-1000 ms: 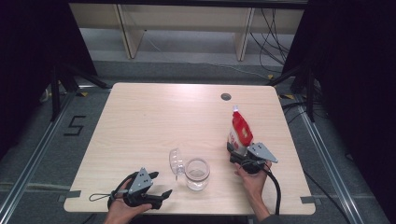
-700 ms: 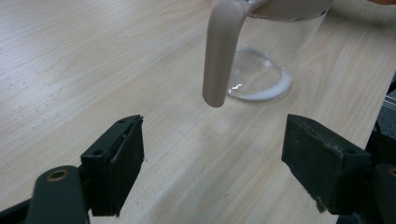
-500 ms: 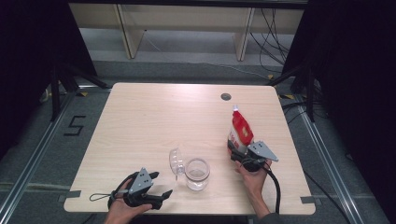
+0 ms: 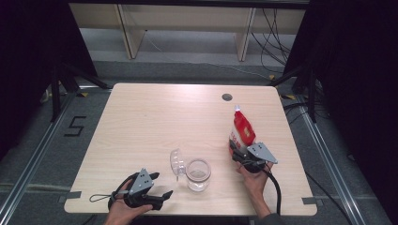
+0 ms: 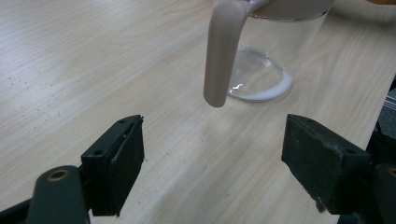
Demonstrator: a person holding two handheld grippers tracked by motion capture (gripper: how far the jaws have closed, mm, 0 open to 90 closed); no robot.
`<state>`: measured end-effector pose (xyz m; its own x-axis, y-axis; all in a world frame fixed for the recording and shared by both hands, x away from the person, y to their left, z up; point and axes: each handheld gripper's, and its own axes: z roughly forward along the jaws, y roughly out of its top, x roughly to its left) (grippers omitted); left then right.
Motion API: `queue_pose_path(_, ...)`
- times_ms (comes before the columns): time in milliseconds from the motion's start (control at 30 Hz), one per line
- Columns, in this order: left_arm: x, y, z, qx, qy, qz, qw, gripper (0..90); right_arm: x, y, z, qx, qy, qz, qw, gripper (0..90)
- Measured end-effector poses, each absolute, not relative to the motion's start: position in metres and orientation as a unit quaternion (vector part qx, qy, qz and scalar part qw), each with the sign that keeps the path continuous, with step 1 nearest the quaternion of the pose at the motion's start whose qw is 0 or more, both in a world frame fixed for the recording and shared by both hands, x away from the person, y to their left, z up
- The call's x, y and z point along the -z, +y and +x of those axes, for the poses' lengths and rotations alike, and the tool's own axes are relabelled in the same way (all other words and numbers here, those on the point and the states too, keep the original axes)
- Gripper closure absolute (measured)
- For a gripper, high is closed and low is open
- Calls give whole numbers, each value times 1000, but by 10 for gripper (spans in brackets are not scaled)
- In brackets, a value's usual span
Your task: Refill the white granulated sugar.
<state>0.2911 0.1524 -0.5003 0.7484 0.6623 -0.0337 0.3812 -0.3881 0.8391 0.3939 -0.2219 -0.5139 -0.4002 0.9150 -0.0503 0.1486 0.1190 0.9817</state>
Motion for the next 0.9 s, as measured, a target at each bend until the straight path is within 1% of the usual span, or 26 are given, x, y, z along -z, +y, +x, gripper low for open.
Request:
queue_pose_path(67,501,152,291,-152,319,814,462,207,513,-222,393,-521,652,410,367,408)
queue_pose_path(200,501,152,290,-151,320,814,461,207,510,-225,391,-511,663,403,370,414)
queue_pose_path(267,501,152,290,-155,316,816,458,207,508,-227,387,-516,672,396,354,416)
queue_pose_path(333,501,153,291,-158,316,820,451,207,504,-228,380,-505,682,393,352,419)
queue_pose_path(400,502,151,290,-153,321,812,462,207,502,-228,376,-503,691,388,345,421)
queue_pose_path(433,501,152,291,-158,318,817,454,207,501,-230,374,-501,696,382,344,423)
queue_pose_path(467,501,153,291,-160,319,818,451,210,499,-230,370,-494,703,373,349,425)
queue_pose_path(500,502,153,292,-156,319,814,459,210,497,-232,366,-478,717,354,365,428)
queue_pose_path(633,502,153,292,-154,322,815,456,211,487,-236,348,-471,728,326,378,432)
queue_pose_path(667,502,152,292,-153,321,812,463,211,486,-237,344,-466,728,321,387,433)
queue_pose_path(767,500,154,292,-160,316,822,446,212,476,-236,333,-431,741,286,428,434)
queue_pose_path(833,501,153,292,-157,315,817,458,212,468,-236,324,-417,745,263,449,435)
queue_pose_path(900,501,154,292,-156,317,818,454,212,465,-236,321,-412,746,254,457,435)
